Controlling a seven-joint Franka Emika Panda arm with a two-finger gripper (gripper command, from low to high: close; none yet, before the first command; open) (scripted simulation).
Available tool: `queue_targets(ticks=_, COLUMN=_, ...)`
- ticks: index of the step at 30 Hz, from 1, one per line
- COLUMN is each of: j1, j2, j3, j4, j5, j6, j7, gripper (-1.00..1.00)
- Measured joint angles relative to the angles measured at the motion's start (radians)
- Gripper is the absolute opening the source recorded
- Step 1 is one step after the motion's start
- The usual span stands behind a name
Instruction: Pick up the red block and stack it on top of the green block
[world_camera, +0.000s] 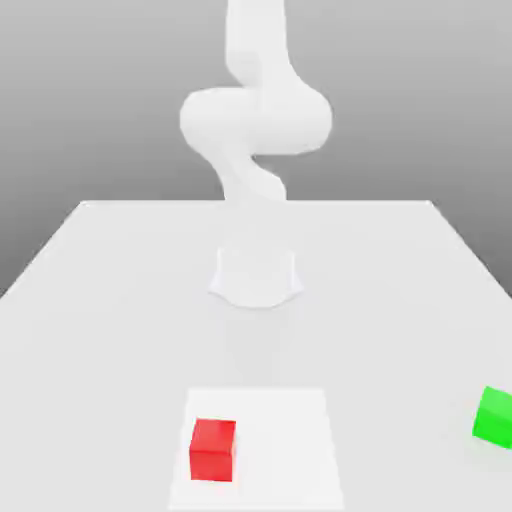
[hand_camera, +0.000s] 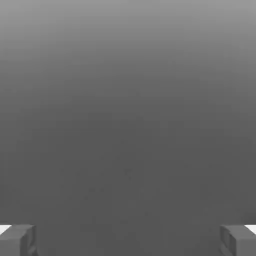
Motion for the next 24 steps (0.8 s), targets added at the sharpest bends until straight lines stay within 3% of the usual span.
queue_targets(ticks=24, j1=-0.043, j2=0.876, j3=-0.057, j4=-0.26, j5=0.029, j6=0.422, j7=-0.066, gripper=0.0)
